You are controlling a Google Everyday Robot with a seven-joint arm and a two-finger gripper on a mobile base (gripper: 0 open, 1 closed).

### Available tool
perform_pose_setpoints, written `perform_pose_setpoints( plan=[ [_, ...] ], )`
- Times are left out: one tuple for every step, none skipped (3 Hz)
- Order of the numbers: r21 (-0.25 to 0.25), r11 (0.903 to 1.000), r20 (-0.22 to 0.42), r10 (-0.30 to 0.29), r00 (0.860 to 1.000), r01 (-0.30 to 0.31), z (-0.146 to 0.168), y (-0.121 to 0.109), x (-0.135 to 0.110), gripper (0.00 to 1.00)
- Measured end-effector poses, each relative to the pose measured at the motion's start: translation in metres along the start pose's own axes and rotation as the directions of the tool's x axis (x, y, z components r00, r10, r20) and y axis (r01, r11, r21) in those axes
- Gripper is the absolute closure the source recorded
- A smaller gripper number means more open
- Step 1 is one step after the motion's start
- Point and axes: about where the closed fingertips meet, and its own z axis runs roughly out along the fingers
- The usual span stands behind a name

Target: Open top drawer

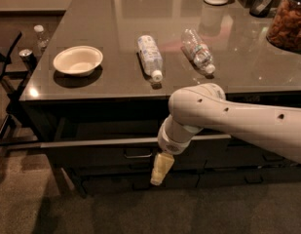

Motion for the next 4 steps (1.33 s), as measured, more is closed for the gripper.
perform_pose_setpoints(
  plan=[
    [0.0,1.0,0.0,0.0,1.0,0.0,0.0,0.0,0.0,0.0],
    [0.025,0.9996,-0.015,-0.014,1.0,0.014,0.0,-0.006,-0.006,0.0],
    [-0.026,0.9997,-0.066,-0.005,0.998,0.003,0.023,0.003,0.003,0.0],
    [-0.06,0.9982,-0.082,0.002,0.997,-0.007,0.024,0.01,0.01,0.0]
  ],
)
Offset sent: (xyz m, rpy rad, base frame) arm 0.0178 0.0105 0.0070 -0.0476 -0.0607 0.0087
